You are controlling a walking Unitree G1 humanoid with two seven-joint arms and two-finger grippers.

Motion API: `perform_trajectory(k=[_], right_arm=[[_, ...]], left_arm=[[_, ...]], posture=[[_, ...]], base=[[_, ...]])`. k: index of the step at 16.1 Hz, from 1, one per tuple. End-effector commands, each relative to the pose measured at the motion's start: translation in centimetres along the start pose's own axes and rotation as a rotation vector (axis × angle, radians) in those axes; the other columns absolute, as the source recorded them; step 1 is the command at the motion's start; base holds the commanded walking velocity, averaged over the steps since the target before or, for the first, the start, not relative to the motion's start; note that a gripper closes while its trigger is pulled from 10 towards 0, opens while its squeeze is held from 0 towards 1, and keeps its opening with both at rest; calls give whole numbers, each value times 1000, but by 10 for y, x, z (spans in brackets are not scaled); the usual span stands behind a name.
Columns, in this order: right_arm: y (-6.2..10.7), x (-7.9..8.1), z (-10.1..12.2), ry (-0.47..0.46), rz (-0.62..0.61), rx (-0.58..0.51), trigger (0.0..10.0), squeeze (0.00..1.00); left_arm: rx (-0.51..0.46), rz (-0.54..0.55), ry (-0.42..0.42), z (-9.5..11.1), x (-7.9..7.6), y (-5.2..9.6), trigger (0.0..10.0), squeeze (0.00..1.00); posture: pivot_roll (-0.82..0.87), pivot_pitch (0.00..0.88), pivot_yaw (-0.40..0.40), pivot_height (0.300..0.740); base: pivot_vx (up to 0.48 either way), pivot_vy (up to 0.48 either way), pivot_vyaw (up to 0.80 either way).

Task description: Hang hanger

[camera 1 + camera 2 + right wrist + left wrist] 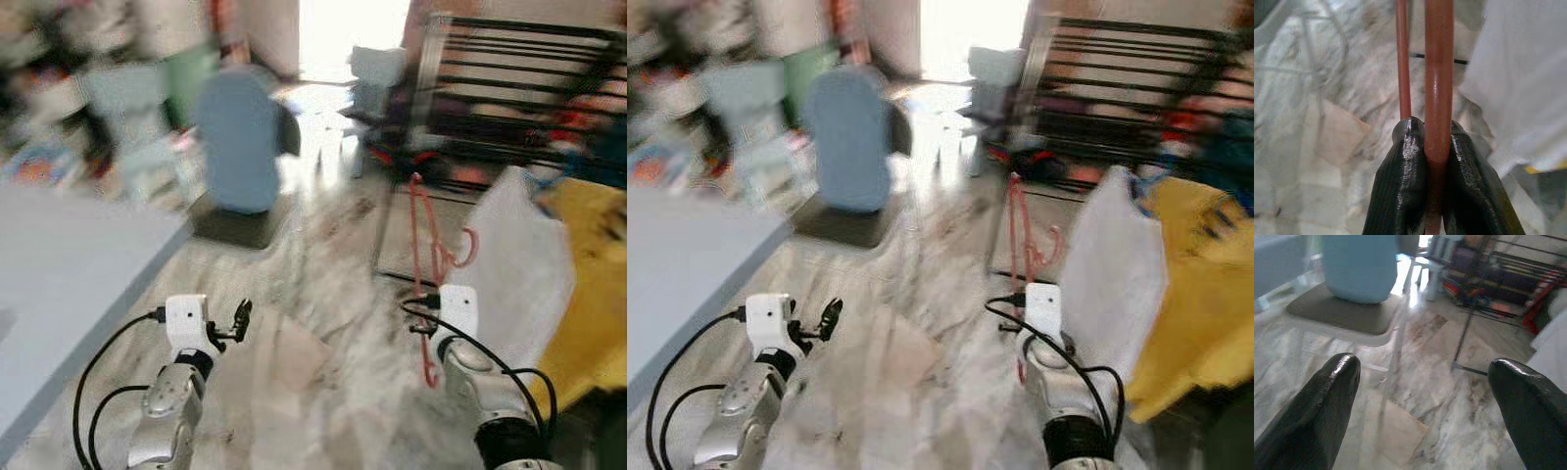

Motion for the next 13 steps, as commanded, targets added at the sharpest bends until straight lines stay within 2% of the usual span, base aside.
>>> perform_trajectory(k=[1,4,13], right_arm=[[0,-9,3,1,-27,-4,10000,0],[-1,-9,4,-1,-24,-3,10000,0],[-1,1,-1,7,39,24,10000,0]], left_arm=[[-3,-12,-3,2,-5,-3,10000,0],[8,-14,-6,0,-7,-4,10000,0],[24,-15,-12,-4,-11,-6,10000,0]], posture=[[-98,0,10,740],[-103,0,16,740],[-108,0,17,740]], base=[[480,0,-800],[480,0,-627],[432,0,0]])
Point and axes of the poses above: a point about 5 cm out from each wrist's last joint towards the gripper, its own y axis pointing back from the gripper into the wrist, its own z axis along the axis of the wrist's last joint, x = y × z, the point moved 3 cm from there along -y, pointing out of the wrist towards the gripper, and after that the axes turned 3 degrees about -y, right-handed, at the moved point
